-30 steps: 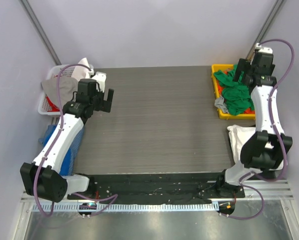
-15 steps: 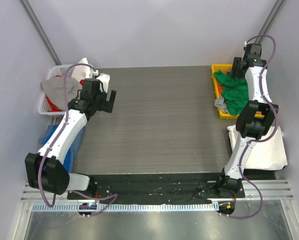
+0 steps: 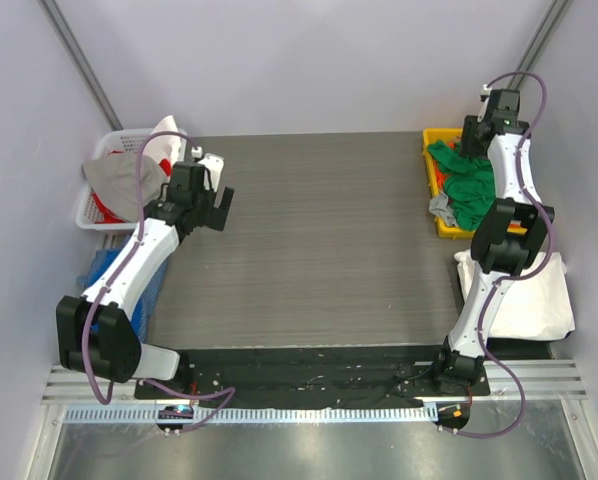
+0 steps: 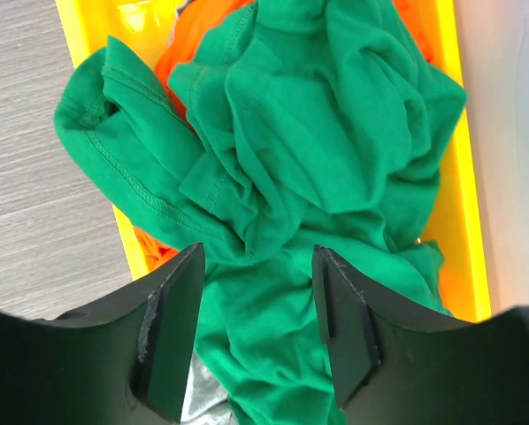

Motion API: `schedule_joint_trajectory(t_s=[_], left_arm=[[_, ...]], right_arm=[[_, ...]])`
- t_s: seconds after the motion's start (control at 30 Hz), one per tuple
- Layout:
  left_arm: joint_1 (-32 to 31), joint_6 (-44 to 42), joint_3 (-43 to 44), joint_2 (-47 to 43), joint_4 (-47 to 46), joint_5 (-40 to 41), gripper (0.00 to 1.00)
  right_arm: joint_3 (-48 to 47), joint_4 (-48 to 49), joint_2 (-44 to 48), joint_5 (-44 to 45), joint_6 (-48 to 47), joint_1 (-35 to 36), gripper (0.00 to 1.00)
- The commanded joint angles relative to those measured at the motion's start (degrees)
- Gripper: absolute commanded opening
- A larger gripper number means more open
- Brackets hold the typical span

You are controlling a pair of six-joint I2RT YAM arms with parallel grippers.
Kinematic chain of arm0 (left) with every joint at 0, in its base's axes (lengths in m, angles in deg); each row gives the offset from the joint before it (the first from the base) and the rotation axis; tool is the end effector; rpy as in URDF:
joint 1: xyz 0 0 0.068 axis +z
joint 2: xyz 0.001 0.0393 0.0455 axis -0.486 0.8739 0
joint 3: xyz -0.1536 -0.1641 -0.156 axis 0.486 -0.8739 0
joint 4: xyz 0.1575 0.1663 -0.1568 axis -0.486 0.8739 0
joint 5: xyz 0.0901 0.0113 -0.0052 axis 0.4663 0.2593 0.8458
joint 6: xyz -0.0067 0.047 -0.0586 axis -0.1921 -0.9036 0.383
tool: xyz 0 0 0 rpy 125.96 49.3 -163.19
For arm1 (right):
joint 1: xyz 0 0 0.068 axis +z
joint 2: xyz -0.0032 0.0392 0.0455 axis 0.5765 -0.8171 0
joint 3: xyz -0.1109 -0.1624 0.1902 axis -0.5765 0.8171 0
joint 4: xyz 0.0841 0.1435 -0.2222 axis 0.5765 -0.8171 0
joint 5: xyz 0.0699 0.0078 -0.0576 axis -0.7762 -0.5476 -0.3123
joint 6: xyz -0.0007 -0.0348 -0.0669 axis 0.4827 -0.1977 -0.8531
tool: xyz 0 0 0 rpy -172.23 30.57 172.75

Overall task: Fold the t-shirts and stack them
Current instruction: Grab the tshirt from the pile, then move the tshirt to the center of the board

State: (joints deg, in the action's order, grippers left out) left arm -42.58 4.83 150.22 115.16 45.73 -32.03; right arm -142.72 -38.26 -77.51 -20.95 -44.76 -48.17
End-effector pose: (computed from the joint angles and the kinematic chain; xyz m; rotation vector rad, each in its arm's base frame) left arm 0.3322 -0.0660 0.2779 0.2913 2.2876 0.1807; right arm 0.5137 -0.1242 0.2820 0.2199 2.3536 -0.2535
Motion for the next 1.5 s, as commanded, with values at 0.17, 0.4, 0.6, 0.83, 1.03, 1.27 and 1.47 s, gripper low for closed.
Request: schedule_joint_trajectory(t_s=[0.17,0.4,0.6,0.83,1.03,1.27,1.47], left_arm=[[0.0,-1.2,-1.0,0.6,-4.2,2.6,1.00],[0.0,-1.1,-1.7,0.9,-4.4,2.9,1.00],[0.0,-1.2,-1.9,1.1,-4.4,3.5,1.00],[0.0,-1.1,-1.8,0.9,-4.1,3.4,1.00],[0.0,-0.4,-1.2,1.4,-4.2,2.2,1.00],[0.0,0.3,-0.8,2.1,-4.3,1.7,1.00],[0.0,-0.3,-1.3,1.2,-5.0,2.3,1.00]], right_arm=[[-2.8,4.5,-3.0,-2.6,-1.4,-0.1,0.56],[-3.2,5.5,-4.8,-2.2,-2.3,-0.1,0.54],[-4.4,5.8,-6.7,-2.6,-2.6,-0.1,0.37],[-2.6,3.4,-2.2,-6.5,-3.3,1.1,0.01],[-1.8,-0.8,11.2,-5.4,-6.7,8.1,0.01],[-7.4,-5.8,22.2,-1.5,-6.6,18.3,0.01],[-4.5,-5.7,29.2,-4.9,-3.4,24.5,0.01]])
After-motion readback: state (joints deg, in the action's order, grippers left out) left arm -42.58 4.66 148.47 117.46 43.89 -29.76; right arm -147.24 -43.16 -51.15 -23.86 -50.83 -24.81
